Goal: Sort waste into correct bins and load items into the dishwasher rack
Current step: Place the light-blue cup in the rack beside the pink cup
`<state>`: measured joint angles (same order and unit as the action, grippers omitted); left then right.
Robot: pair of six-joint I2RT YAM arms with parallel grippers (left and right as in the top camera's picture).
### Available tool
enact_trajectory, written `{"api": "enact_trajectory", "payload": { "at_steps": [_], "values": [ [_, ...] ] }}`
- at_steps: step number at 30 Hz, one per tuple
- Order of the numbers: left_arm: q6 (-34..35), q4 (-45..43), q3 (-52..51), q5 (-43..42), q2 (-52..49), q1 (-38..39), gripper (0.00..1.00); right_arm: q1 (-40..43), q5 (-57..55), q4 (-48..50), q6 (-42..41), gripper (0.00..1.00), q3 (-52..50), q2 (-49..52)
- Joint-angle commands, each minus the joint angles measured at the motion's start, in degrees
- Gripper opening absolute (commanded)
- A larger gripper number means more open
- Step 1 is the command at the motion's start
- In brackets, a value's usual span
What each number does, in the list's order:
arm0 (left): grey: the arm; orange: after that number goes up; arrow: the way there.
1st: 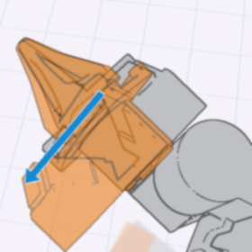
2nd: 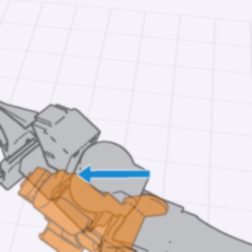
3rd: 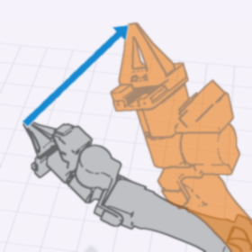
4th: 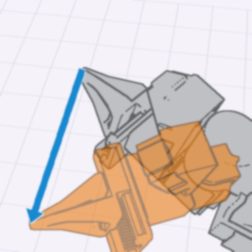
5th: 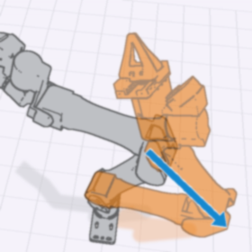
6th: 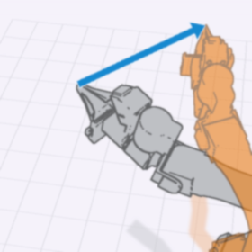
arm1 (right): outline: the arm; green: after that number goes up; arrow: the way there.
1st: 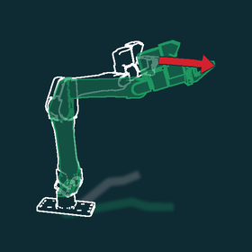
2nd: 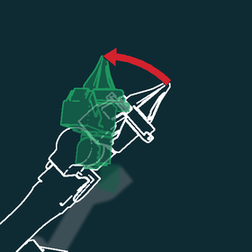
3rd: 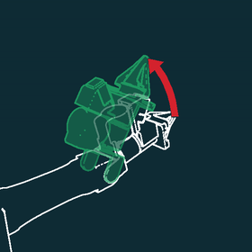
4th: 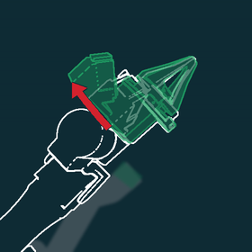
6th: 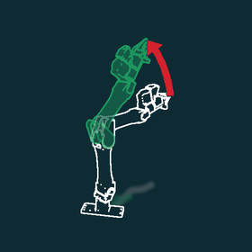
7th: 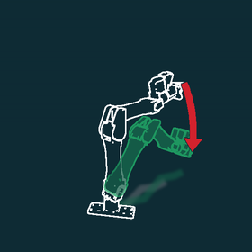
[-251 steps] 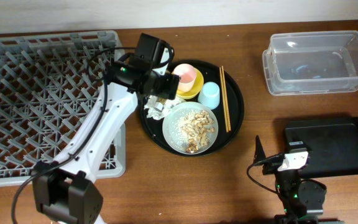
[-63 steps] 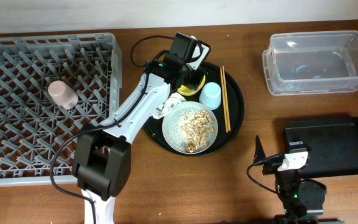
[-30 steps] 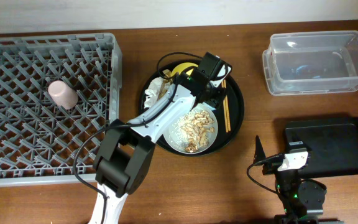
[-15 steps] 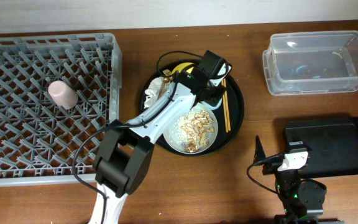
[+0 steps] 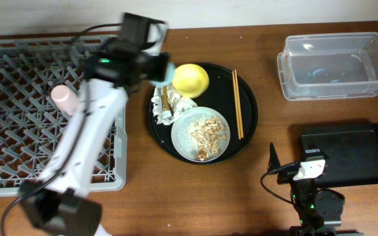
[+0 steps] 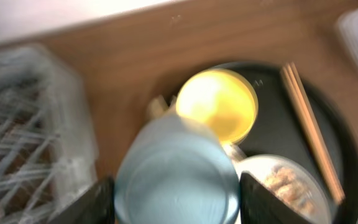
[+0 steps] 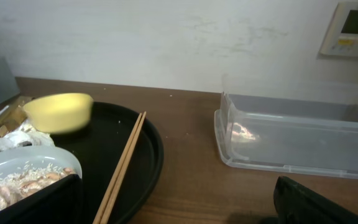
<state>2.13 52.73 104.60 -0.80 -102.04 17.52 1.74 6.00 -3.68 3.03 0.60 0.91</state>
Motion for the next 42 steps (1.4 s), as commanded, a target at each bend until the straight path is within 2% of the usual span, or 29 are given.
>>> {"api": "enact_trajectory", "payload": {
  "at_steps": [1, 7, 9, 14, 18, 22, 23, 24, 25, 27, 29, 31, 33, 34, 37, 39, 42],
  "values": [
    [1.8, 5.5, 0.9, 0.6, 4.4, -9.8, 0.43, 0.2, -0.3, -0.4, 0.0, 0.98, -0.3, -0.4],
    [1.8, 18.9, 0.5, 2.3, 4.4, -26.7, 0.4, 0.2, -0.3, -0.4, 0.0, 0.98, -0.3, -0.4],
    [1.8, 20.2, -0.2, 2.3, 4.3, -31.0, 0.4, 0.2, -0.3, -0.4, 0.0, 0.98, -0.3, -0.4],
    [3.0, 16.0, -6.3, 4.9, 4.2, -37.8, 0.41, 0.2, -0.3, -0.4, 0.0, 0.98, -0.3, -0.4],
    [3.7, 10.3, -11.6, 5.0, 4.2, -38.3, 0.41, 0.2, -0.3, -0.4, 0.0, 0.98, -0.3, -0.4],
    [5.6, 9.6, -13.6, 4.7, 3.9, -38.3, 0.41, 0.2, -0.3, -0.4, 0.0, 0.98, -0.3, -0.4],
    [6.1, 9.4, -13.6, 4.7, 3.7, -38.3, 0.47, 0.2, -0.3, -0.4, 0.0, 0.98, -0.3, -0.4],
    [6.2, 9.2, -13.6, 4.7, 3.6, -38.3, 0.65, 0.2, -0.3, -0.4, 0.0, 0.98, -0.3, -0.4],
    [6.2, 9.2, -13.6, 4.7, 3.4, -38.3, 0.72, 0.2, -0.3, -0.4, 0.0, 0.98, -0.3, -0.4],
    [6.2, 9.0, -13.6, 4.0, 3.4, -38.3, 0.72, 0.2, -0.3, -0.4, 0.0, 0.98, -0.3, -0.4],
    [6.2, 8.8, -13.6, 2.0, 3.4, -38.3, 0.8, 0.2, -0.3, -0.4, 0.0, 0.98, -0.3, -0.4],
    [6.2, 9.0, -13.4, 1.0, 3.8, -38.3, 0.82, 0.2, -0.3, -0.4, 0.0, 0.98, -0.3, -0.4],
    [6.2, 9.8, -12.0, -8.4, 6.0, -38.3, 0.82, 0.2, -0.3, -0.4, 0.0, 0.98, -0.3, -0.4],
    [6.1, 10.1, -11.3, -10.6, 7.0, -38.3, 0.81, 0.2, -0.3, -0.4, 0.0, 0.98, -0.3, -0.4],
    [-3.4, 9.7, -9.7, -31.7, 12.3, -33.6, 0.79, 0.2, -0.3, -0.4, 0.0, 0.98, -0.3, -0.4],
    [-6.2, 7.3, -9.7, -32.0, 13.1, -25.5, 0.79, 0.2, -0.3, -0.4, 0.0, 0.98, -0.3, -0.4],
    [-6.1, 2.0, -9.7, -20.4, 11.6, -9.4, 0.79, 0.2, -0.3, -0.4, 0.0, 0.98, -0.3, -0.4]
  ]
}}
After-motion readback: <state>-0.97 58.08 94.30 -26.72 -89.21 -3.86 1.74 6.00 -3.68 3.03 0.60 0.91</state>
